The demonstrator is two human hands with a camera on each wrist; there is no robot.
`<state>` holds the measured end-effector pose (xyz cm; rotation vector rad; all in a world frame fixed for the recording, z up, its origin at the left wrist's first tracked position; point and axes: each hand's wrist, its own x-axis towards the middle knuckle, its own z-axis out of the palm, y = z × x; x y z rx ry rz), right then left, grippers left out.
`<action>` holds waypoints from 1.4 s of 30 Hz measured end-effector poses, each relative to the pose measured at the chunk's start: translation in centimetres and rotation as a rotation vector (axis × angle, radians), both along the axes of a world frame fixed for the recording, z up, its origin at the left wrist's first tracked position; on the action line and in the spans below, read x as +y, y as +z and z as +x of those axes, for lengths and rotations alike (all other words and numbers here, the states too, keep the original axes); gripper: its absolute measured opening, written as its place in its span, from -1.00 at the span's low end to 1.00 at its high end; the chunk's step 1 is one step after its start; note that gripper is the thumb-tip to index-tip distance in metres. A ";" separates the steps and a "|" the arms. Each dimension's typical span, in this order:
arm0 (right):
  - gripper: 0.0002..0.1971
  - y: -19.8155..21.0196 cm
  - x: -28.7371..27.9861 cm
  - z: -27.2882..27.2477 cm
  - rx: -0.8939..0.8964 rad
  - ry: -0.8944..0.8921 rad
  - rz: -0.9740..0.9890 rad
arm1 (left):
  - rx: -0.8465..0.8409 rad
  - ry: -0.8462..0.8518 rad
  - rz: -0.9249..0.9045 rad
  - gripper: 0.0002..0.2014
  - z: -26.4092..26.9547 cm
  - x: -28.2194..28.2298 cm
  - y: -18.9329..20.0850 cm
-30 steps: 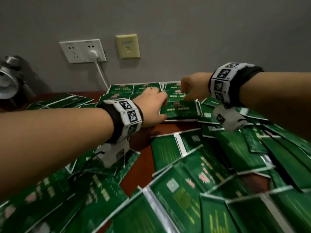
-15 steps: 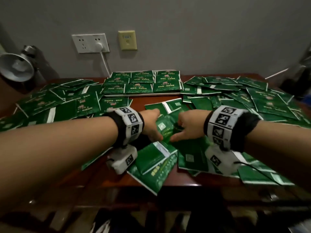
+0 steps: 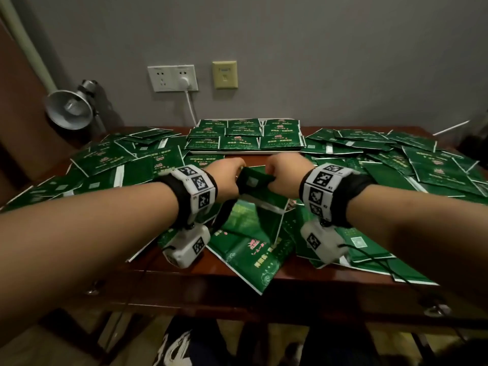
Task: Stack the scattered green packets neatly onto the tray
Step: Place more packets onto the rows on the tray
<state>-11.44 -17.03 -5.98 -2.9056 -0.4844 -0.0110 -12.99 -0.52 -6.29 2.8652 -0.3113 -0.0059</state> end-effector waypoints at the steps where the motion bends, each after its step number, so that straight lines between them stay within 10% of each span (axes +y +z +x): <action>1: -0.88 0.5 0.3 0.0 -0.067 0.029 -0.012 | 0.039 0.037 0.026 -0.62 -0.2 0.6 0.3; 8: -0.78 0.6 2.1 -1.2 -0.112 0.149 -0.294 | 0.193 -0.100 0.161 -0.72 -4.6 2.0 0.0; 13: -0.30 -1.6 3.0 -1.0 0.201 0.177 -0.450 | 0.313 0.005 0.338 0.10 -8.4 0.0 -3.0; 18: -0.16 -1.7 3.1 -0.3 0.198 0.127 -0.370 | 0.326 0.074 0.342 0.27 -9.6 -2.0 -4.4; 23: -0.16 -1.8 2.4 -0.5 0.134 0.144 -0.308 | 0.280 0.027 0.244 0.12 -9.1 -1.2 -4.6; 30: -0.10 -0.4 0.4 -0.4 0.026 0.153 -0.118 | 0.142 -0.070 -0.007 -0.66 -9.6 -0.9 -4.3; 37: -0.18 1.4 -0.4 -0.7 -0.068 0.135 0.148 | -0.016 0.221 -0.457 -0.72 -6.3 2.2 -0.3; 42: -0.18 1.0 0.4 -0.9 0.030 0.141 0.073 | 0.128 0.306 -0.195 -0.73 -3.3 4.9 -0.1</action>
